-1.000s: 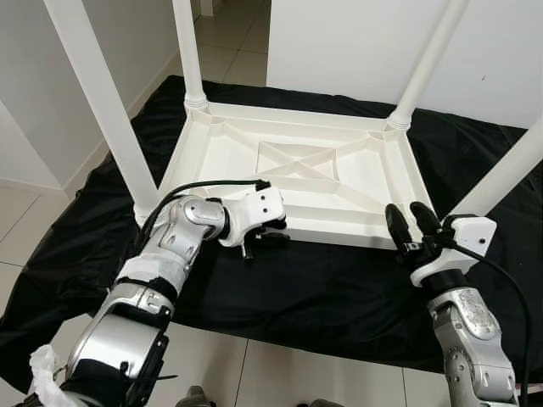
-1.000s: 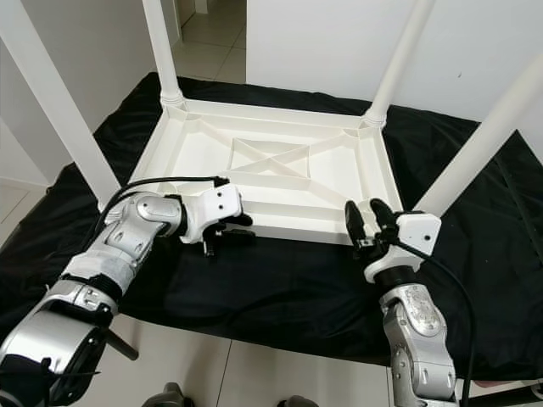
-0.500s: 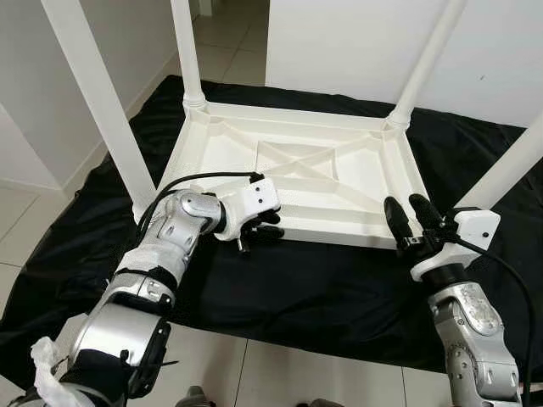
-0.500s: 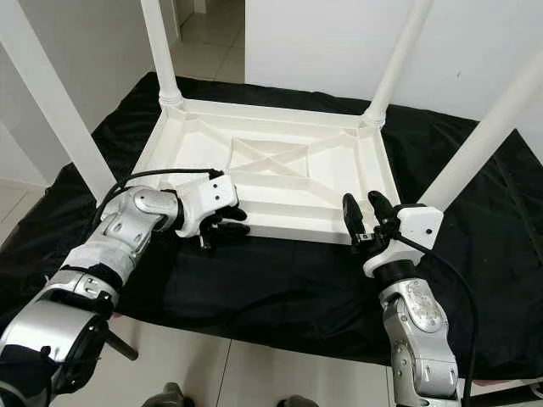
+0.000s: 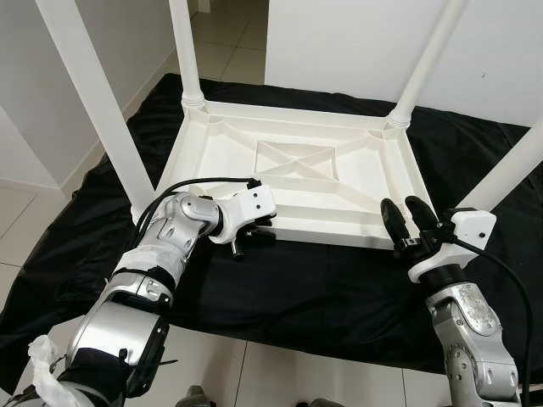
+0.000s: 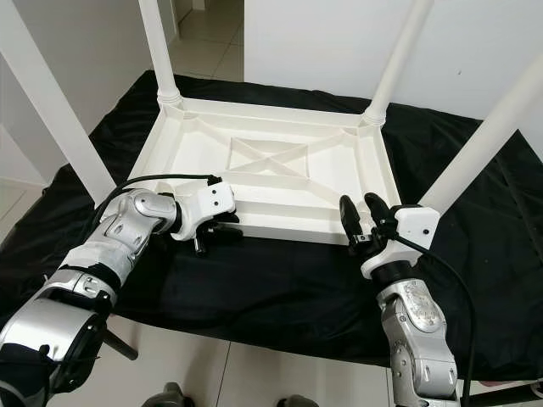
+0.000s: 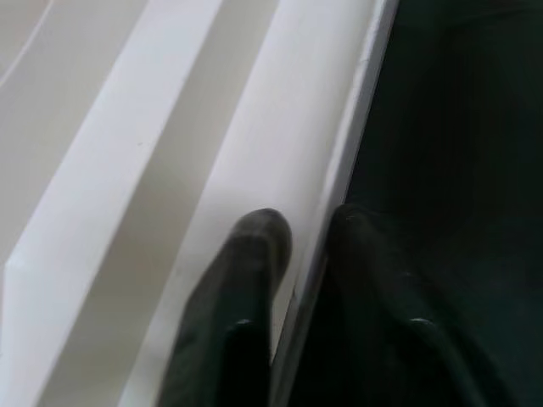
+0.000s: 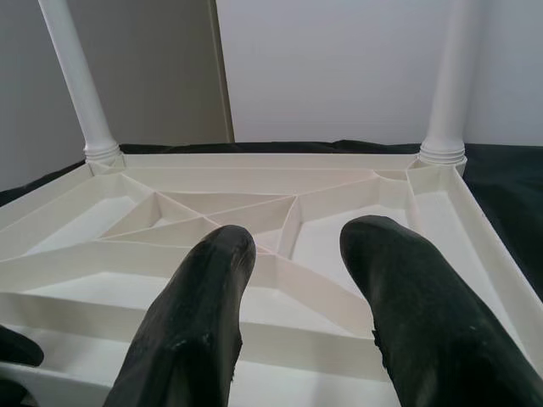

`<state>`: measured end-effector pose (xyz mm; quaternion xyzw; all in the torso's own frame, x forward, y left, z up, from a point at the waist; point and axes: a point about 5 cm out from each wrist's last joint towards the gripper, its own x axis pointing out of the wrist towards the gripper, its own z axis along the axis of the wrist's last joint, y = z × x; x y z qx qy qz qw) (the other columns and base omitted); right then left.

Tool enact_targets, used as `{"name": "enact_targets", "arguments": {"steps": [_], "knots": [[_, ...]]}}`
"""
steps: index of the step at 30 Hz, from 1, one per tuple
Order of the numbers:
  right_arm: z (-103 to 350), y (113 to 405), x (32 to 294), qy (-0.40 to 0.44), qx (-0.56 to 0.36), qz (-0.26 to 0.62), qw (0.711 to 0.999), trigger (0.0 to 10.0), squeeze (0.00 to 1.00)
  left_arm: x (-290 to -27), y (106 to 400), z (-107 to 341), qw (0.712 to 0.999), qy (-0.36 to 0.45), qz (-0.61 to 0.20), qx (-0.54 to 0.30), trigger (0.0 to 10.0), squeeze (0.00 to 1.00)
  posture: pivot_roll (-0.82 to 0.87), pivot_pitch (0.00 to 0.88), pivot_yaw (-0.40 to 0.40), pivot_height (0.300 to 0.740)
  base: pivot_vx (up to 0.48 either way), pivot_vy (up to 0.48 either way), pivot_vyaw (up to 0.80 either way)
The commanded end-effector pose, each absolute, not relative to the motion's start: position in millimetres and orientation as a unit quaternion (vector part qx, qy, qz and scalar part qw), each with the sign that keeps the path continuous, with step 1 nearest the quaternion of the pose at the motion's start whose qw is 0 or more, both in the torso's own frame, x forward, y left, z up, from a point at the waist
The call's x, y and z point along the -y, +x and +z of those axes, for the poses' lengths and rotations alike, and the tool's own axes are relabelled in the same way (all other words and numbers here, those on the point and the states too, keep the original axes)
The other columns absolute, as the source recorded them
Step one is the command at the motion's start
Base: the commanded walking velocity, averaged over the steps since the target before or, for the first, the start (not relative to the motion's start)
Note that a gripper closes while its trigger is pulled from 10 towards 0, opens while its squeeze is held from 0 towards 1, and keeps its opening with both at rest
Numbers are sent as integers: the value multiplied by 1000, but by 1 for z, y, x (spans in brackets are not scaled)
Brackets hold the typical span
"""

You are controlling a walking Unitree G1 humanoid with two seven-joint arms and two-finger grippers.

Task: Building children table

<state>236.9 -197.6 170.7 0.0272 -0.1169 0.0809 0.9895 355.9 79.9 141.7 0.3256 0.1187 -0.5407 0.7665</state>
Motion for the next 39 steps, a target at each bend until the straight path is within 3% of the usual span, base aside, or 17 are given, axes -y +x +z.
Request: {"name": "enact_targets", "arguments": {"steps": [1, 2, 6, 8, 14, 15, 16, 17, 18, 22, 23, 24, 29, 30, 31, 39], "knots": [[172, 236, 197, 22, 115, 85, 989, 10000, 0, -86, 372, 149, 863, 330, -378, -58, 1961, 0, -13, 25, -19, 740, 0, 0, 0], [171, 236, 197, 22, 115, 85, 990, 10000, 0, -83, 371, 148, 861, 329, -384, -56, 0, 0, -9, 25, -21, 740, 0, 0, 0], [171, 237, 195, 23, 114, 87, 989, 10000, 0, -63, 360, 141, 844, 333, -419, -46, 0, 0, -5, 25, -21, 740, 0, 0, 0], [171, 239, 194, 25, 114, 88, 989, 10000, 0, -53, 357, 142, 842, 330, -425, -38, 510, 0, -2, 22, -21, 740, 0, 0, 0], [170, 239, 192, 27, 113, 91, 989, 10000, 0, -39, 353, 149, 836, 326, -441, -14, 706, 0, 2, 22, -19, 740, 0, 0, 0], [170, 240, 191, 27, 112, 92, 989, 10000, 0, -35, 351, 152, 833, 324, -447, -5, 1176, 0, 2, 23, -19, 740, 0, 0, 0], [169, 240, 191, 28, 112, 92, 989, 10000, 0, -30, 348, 153, 827, 325, -459, 7, 4196, 0, 4, 25, -17, 740, 0, 0, 0], [169, 240, 191, 29, 111, 93, 989, 10000, 0, -27, 345, 154, 822, 326, -467, 14, 4196, 0, 4, 25, -17, 740, 0, 0, 0], [169, 239, 190, 29, 111, 93, 989, 10000, 0, -25, 343, 154, 818, 325, -473, 23, 10000, 0, 5, 27, -16, 740, 0, 0, 0], [168, 239, 190, 29, 110, 92, 989, 10000, 0, -23, 339, 154, 815, 321, -482, 36, 10000, 0, 5, 29, -14, 740, 0, 0, 0], [167, 239, 190, 29, 109, 92, 989, 10000, 0, -22, 337, 157, 817, 308, -485, 45, 10000, 380, 7, 29, -14, 740, 0, 0, 0], [166, 239, 190, 30, 108, 92, 989, 10000, 0, -22, 336, 160, 823, 291, -485, 48, 10000, 1000, 8, 30, -15, 740, 0, 0, 0], [164, 239, 189, 30, 105, 92, 990, 10000, 0, -23, 332, 181, 833, 227, -493, 107, 10000, 1000, 10, 31, -17, 740, 0, 0, 0], [164, 239, 189, 29, 104, 92, 990, 10000, 0, -24, 330, 186, 831, 217, -497, 125, 10000, 537, 11, 32, -17, 740, 0, 0, 0], [163, 239, 189, 27, 103, 92, 990, 10000, 0, -27, 329, 194, 836, 188, -498, 135, 10000, 0, 12, 33, -18, 740, 0, 0, 0], [162, 238, 189, 24, 101, 92, 990, 10000, 0, -52, 327, 227, 856, 94, -477, 175, 10000, 0, 12, 42, -17, 740, 0, 0, 0]]}}
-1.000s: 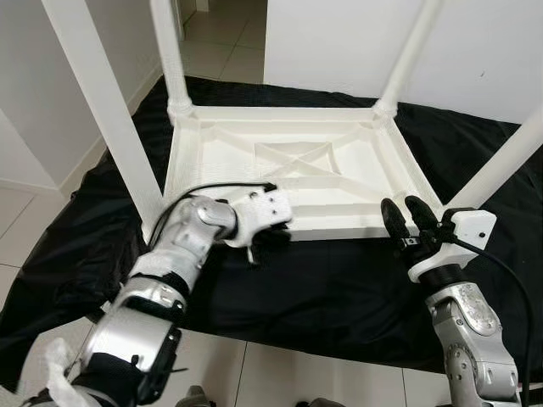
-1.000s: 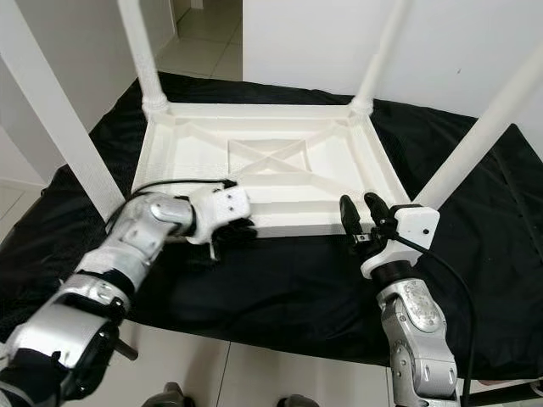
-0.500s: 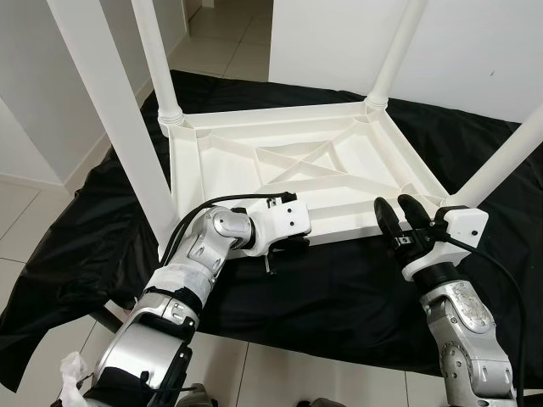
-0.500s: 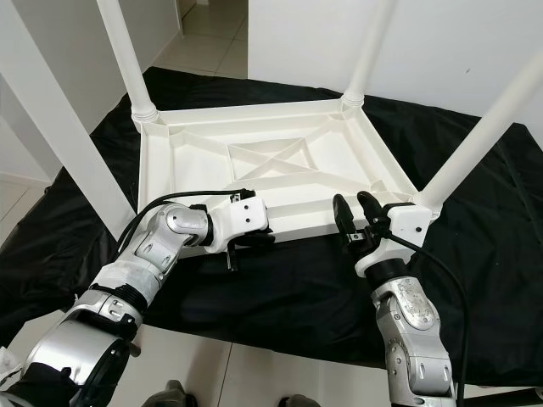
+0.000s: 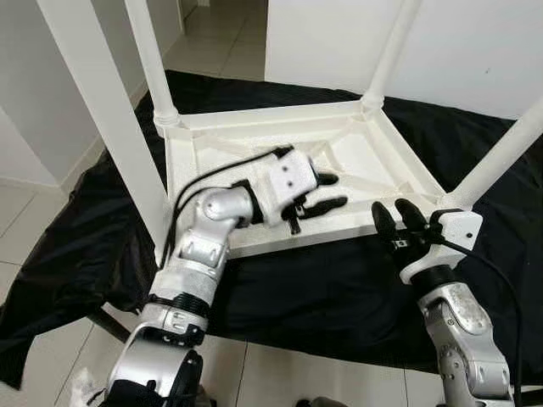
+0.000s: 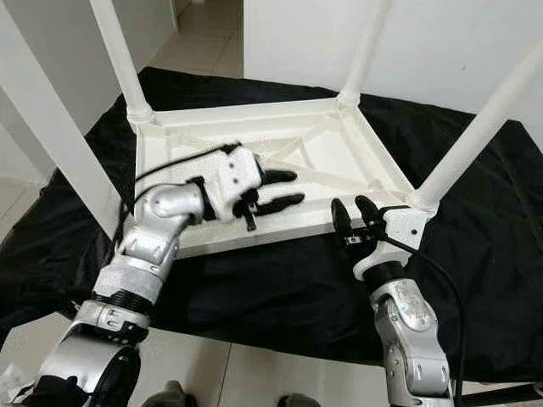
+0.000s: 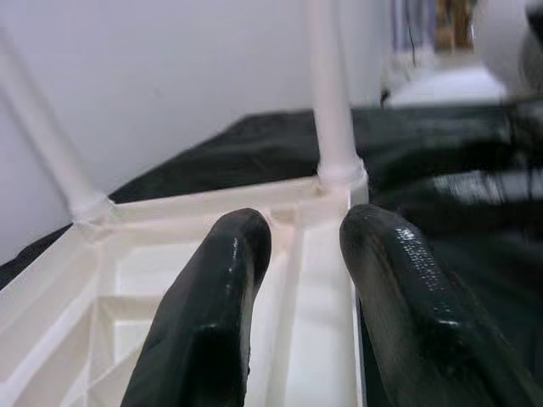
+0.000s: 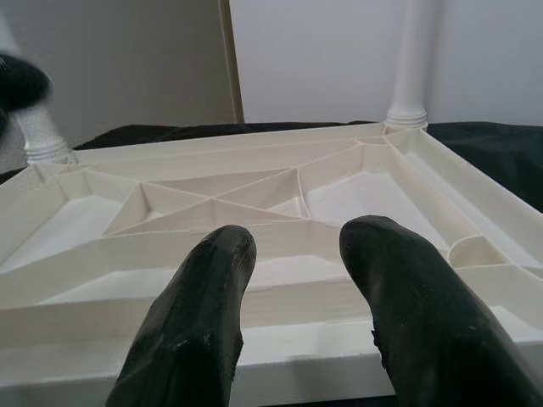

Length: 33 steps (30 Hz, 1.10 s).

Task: Building children table

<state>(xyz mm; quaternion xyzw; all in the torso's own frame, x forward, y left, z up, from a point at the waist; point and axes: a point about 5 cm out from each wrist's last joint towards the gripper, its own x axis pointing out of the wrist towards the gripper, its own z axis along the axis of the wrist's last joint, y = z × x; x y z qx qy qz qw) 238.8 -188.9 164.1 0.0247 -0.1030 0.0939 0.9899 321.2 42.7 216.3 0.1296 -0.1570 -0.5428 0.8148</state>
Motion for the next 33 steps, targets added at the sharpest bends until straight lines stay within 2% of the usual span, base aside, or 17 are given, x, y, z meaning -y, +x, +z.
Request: {"name": "enact_targets", "arguments": {"steps": [1, 5, 6, 10, 21, 30, 31, 33], "knots": [[161, 238, 189, 23, 100, 91, 991, 10000, 0, -56, 326, 231, 859, 81, -471, 181, 10000, 0, 12, 42, -17, 740, 0, 0, 0], [161, 238, 190, 23, 100, 88, 991, 10000, 0, -68, 328, 243, 873, 55, -446, 191, 10000, 0, 14, 42, -17, 740, 0, 0, 0], [160, 239, 189, 24, 100, 87, 991, 10000, 0, -80, 329, 251, 882, 39, -425, 198, 10000, 0, 22, 46, -18, 740, 0, 0, 0], [159, 239, 187, 27, 99, 89, 991, 10000, 0, -90, 328, 256, 889, 27, -410, 202, 10000, 0, 27, 47, -20, 740, 0, 0, 0], [157, 241, 183, 33, 96, 97, 990, 10000, 0, -105, 332, 268, 899, 0, -388, 202, 10000, 0, 39, 48, -21, 740, 0, 0, 0], [155, 238, 182, 35, 96, 94, 990, 10000, 0, -123, 334, 267, 919, -8, -344, 194, 10000, 0, 32, 49, -9, 740, 0, 0, 0], [154, 237, 182, 37, 95, 93, 990, 10000, 0, -148, 344, 269, 949, -34, -244, 197, 10000, 0, 35, 52, -7, 740, 0, 0, 0], [154, 237, 181, 38, 94, 92, 990, 10000, 0, -155, 346, 269, 956, -47, -217, 194, 10000, 0, 41, 55, -7, 740, 0, 0, 0]]}}
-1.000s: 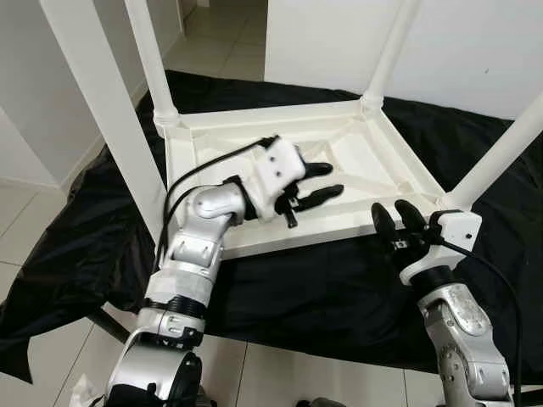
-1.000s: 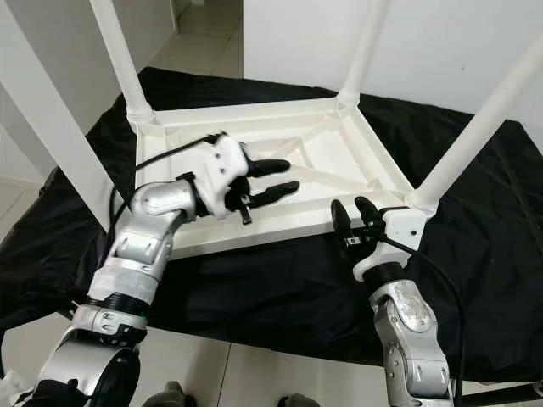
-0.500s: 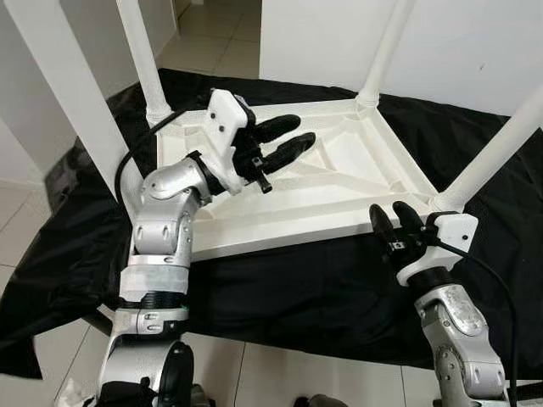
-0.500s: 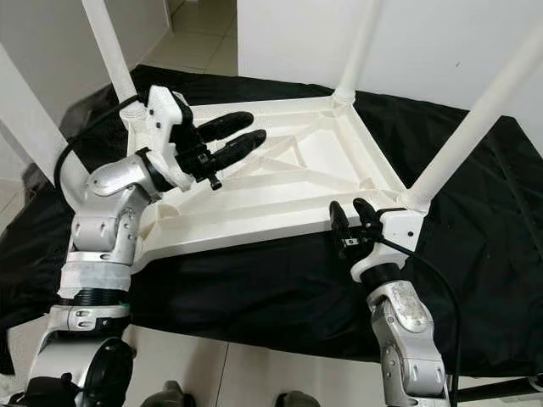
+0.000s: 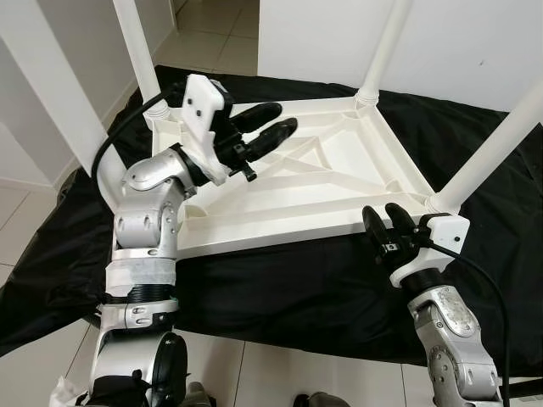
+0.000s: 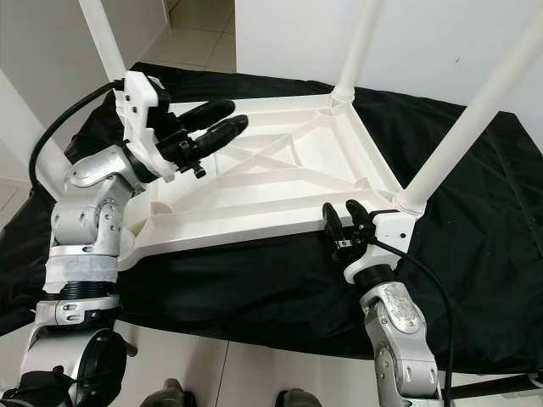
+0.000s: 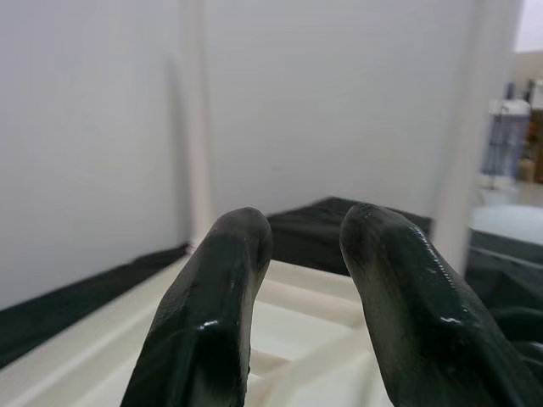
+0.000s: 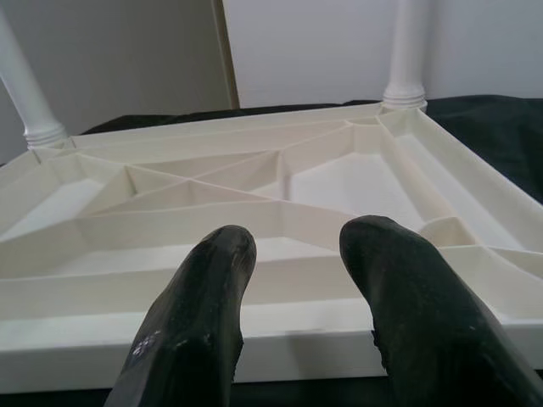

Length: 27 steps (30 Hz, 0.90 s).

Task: Building children table

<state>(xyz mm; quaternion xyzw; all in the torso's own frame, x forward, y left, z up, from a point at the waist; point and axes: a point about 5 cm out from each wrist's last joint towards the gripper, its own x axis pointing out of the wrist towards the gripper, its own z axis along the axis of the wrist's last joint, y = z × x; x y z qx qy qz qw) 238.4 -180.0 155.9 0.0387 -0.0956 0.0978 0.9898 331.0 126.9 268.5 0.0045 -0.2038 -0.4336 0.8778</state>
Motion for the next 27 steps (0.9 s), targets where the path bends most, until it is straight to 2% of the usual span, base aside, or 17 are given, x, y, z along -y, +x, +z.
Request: {"name": "enact_targets", "arguments": {"steps": [1, 2, 4, 7, 8, 10, 12, 13, 17, 21, 27], "knots": [[153, 237, 181, 39, 94, 92, 991, 10000, 0, -164, 350, 265, 959, -90, -199, 180, 10000, 0, 43, 57, -6, 740, 0, 0, 0], [153, 237, 179, 40, 94, 93, 990, 10000, 0, -168, 350, 258, 954, -142, -213, 159, 10000, 0, 43, 57, -5, 740, 0, 0, 0], [153, 238, 178, 41, 94, 94, 990, 10000, 0, -168, 345, 254, 946, -148, -239, 163, 10000, 0, 43, 57, -5, 740, 0, 0, 0], [153, 238, 178, 40, 94, 94, 990, 10000, 0, -159, 333, 242, 932, -125, -315, 128, 10000, 0, 39, 59, -3, 740, 0, 0, 0], [153, 238, 178, 40, 94, 94, 990, 10000, 0, -159, 333, 242, 932, -125, -315, 128, 10000, 0, 39, 59, -3, 740, 0, 0, 0], [153, 237, 180, 40, 94, 92, 990, 10000, 0, -155, 314, 234, 904, -97, -402, 109, 10000, 0, 40, 62, -1, 740, 0, 0, 0], [153, 237, 180, 40, 94, 92, 990, 10000, 0, -154, 308, 231, 894, -86, -428, 101, 10000, 0, 40, 62, -1, 740, 0, 0, 0], [153, 237, 180, 39, 94, 91, 991, 10000, 0, -156, 297, 224, 882, -45, -460, 90, 10000, 0, 38, 64, -1, 740, 0, 0, 0], [153, 237, 181, 38, 94, 91, 991, 10000, 0, -162, 280, 216, 860, -18, -503, 78, 10000, 0, 39, 67, 0, 740, 0, 0, 0], [152, 237, 181, 37, 93, 92, 991, 10000, 0, -169, 249, 203, 819, -13, -573, 10, 10000, 0, 43, 71, -2, 740, 0, 0, 0], [151, 238, 182, 35, 90, 96, 991, 10000, 0, -170, 231, 193, 809, 0, -587, -28, 10000, 0, 55, 74, -14, 740, 0, 0, 0]]}}
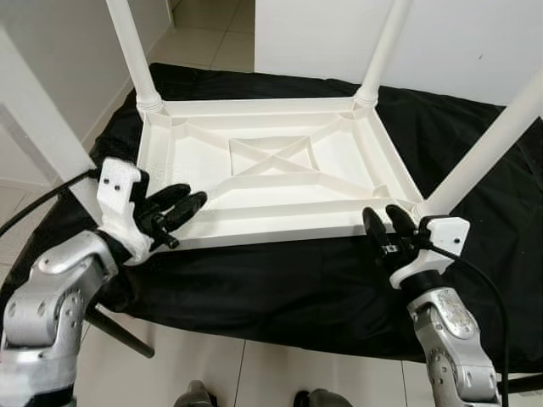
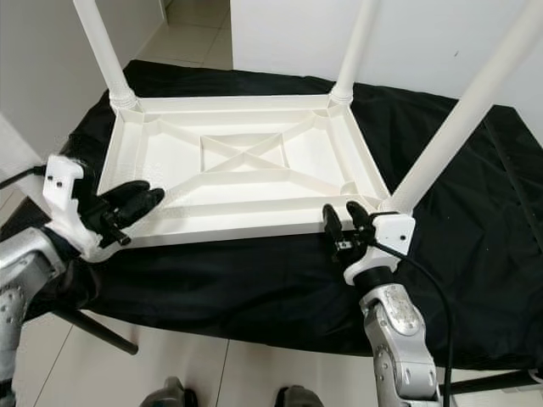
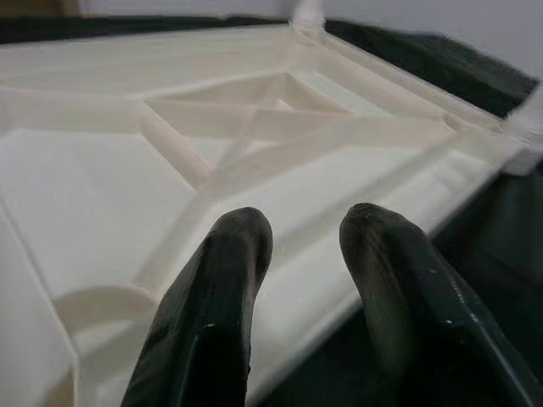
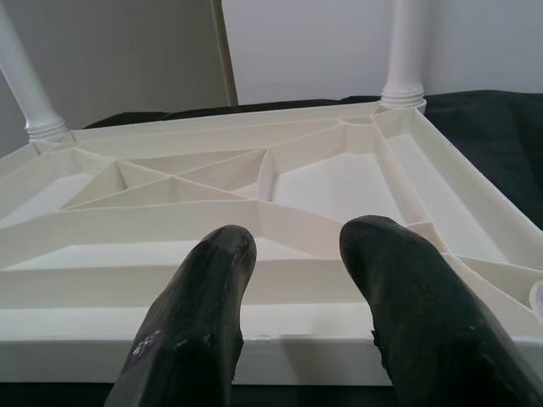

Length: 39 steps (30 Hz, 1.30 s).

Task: Building children table

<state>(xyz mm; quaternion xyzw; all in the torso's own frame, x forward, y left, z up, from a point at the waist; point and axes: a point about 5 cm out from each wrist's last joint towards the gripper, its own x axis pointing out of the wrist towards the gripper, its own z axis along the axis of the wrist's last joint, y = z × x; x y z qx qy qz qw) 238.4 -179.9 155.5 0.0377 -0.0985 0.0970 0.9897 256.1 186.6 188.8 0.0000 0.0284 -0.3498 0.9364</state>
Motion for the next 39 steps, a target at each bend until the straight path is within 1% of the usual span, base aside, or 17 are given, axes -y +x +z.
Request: {"name": "enact_targets", "arguments": {"steps": [1, 3, 4, 9, 15, 18, 21, 22, 23, 26, 29, 31, 32, 34, 35, 38, 39], "knots": [[151, 239, 182, 35, 89, 98, 991, 10000, 0, -172, 225, 190, 800, -8, -598, -43, 10000, 0, 59, 74, -15, 740, 0, 0, 0], [151, 239, 182, 35, 89, 98, 991, 10000, 0, -172, 225, 190, 800, -8, -598, -43, 10000, 0, 59, 74, -15, 740, 0, 0, 0], [151, 242, 183, 33, 88, 103, 990, 10000, 0, -177, 213, 187, 784, -10, -616, -72, 10000, 0, 67, 75, -20, 740, 0, 0, 0], [150, 243, 185, 32, 87, 104, 990, 10000, 0, -180, 207, 186, 783, 6, -616, -86, 10000, 0, 76, 74, -24, 740, 0, 0, 0], [148, 249, 179, 37, 84, 120, 989, 10000, 0, -210, 203, 183, 803, 101, -567, -150, 10000, 0, 113, 86, -42, 740, 0, 0, 0], [146, 250, 177, 39, 81, 126, 988, 10000, 0, -223, 202, 179, 802, 154, -546, -188, 10000, 0, 119, 88, -45, 740, 0, 0, 0], [145, 250, 176, 39, 80, 127, 988, 10000, 0, -225, 202, 178, 800, 166, -542, -197, 10000, 0, 119, 88, -45, 740, 0, 0, 0], [145, 250, 176, 39, 80, 128, 988, 10000, 0, -233, 202, 177, 800, 190, -526, -215, 10000, 0, 130, 93, -51, 740, 0, 0, 0], [145, 250, 176, 39, 80, 128, 988, 10000, 0, -233, 202, 177, 800, 190, -526, -215, 10000, 0, 130, 93, -51, 740, 0, 0, 0], [144, 252, 176, 39, 78, 130, 988, 10000, 0, -255, 206, 180, 800, 270, -480, -238, 10000, 0, 135, 96, -56, 740, 0, 0, 0], [144, 252, 176, 39, 78, 131, 987, 10000, 0, -262, 209, 184, 798, 295, -463, -249, 10000, 0, 137, 96, -57, 740, 0, 0, 0], [144, 253, 175, 40, 79, 133, 987, 10000, 0, -275, 215, 187, 793, 344, -426, -267, 10000, 0, 136, 96, -54, 740, 0, 0, 0], [144, 253, 175, 40, 79, 133, 987, 10000, 0, -275, 215, 187, 793, 344, -426, -267, 10000, 0, 136, 96, -54, 740, 0, 0, 0], [143, 252, 175, 40, 79, 133, 987, 10000, 0, -286, 222, 188, 788, 392, -388, -275, 10000, 0, 136, 96, -54, 740, 0, 0, 0], [143, 252, 175, 40, 79, 133, 987, 10000, 0, -286, 222, 188, 788, 392, -388, -275, 10000, 0, 136, 96, -54, 740, 0, 0, 0], [142, 252, 176, 41, 78, 131, 987, 10000, 0, -290, 258, 211, 825, 455, -286, -175, 10000, 0, 131, 92, -53, 740, 0, 0, 0], [142, 252, 176, 41, 78, 131, 987, 10000, 0, -290, 258, 211, 825, 455, -286, -175, 10000, 0, 131, 92, -53, 740, 0, 0, 0]]}}
